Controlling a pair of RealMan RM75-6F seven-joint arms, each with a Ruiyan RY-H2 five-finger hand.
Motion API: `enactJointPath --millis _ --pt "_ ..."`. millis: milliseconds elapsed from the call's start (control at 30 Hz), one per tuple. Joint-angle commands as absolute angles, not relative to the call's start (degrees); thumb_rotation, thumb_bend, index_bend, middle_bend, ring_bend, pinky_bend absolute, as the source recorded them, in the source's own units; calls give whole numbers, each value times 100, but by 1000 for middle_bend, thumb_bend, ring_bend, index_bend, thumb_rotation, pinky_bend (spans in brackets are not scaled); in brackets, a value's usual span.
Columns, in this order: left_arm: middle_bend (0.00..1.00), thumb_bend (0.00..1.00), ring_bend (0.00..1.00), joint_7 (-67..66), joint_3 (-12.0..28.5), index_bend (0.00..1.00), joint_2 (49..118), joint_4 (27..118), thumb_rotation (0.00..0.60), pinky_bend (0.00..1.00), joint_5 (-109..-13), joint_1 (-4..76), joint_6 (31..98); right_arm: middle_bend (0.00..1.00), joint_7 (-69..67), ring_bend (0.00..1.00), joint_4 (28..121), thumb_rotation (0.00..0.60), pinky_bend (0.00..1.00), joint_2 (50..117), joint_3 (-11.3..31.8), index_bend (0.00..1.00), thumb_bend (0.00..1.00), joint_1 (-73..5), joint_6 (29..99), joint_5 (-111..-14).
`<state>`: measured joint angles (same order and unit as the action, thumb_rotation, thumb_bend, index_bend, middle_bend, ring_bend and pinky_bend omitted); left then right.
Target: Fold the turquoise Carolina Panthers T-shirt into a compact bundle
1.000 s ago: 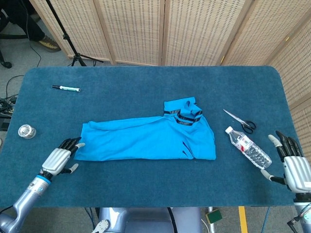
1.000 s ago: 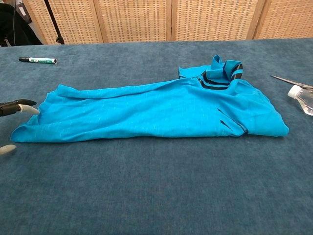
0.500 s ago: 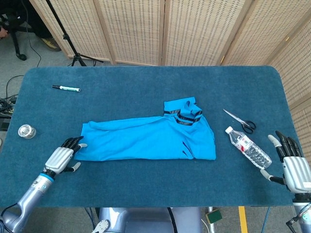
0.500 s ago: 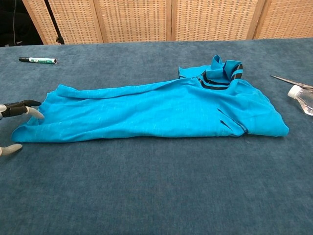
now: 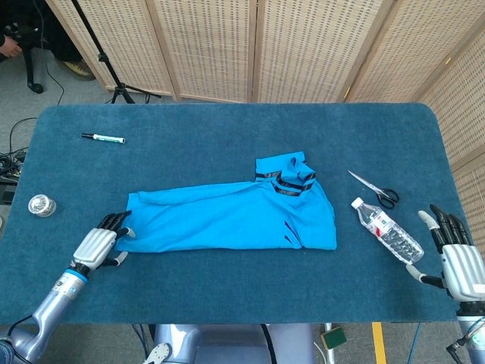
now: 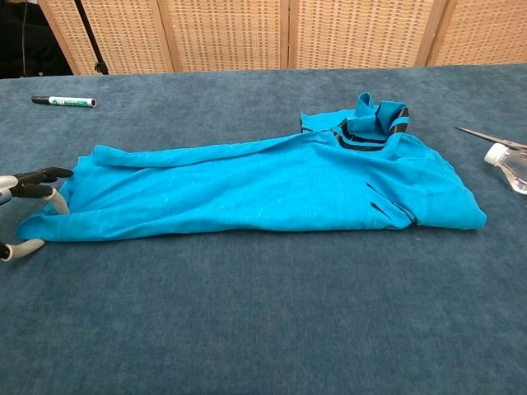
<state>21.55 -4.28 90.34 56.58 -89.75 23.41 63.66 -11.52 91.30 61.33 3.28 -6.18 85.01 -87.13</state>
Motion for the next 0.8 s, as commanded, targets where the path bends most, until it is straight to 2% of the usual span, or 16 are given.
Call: enactJointPath --millis 33,333,500,800 --pt "0 412 0 2148 -421 466 9044 5645 600 0 -8973 2353 6356 0 -1149 0 9131 600 0 6135 330 0 0 -617 8492 -8715" --pt "0 416 0 2119 -376 511 9115 5555 600 0 -8915 2372 6317 0 -1163 0 9144 600 0 6127 342 0 0 -612 8465 -8709" --pt "0 461 0 2064 -332 640 9156 5476 600 0 -8837 2370 6272 0 -1196 0 9138 600 0 6123 351 0 0 -610 8461 -8713" --pt "0 495 0 2020 -197 734 9161 5436 600 0 -8730 2383 6319 0 -1241 0 9119 600 0 6131 357 0 0 -597 8481 -8741"
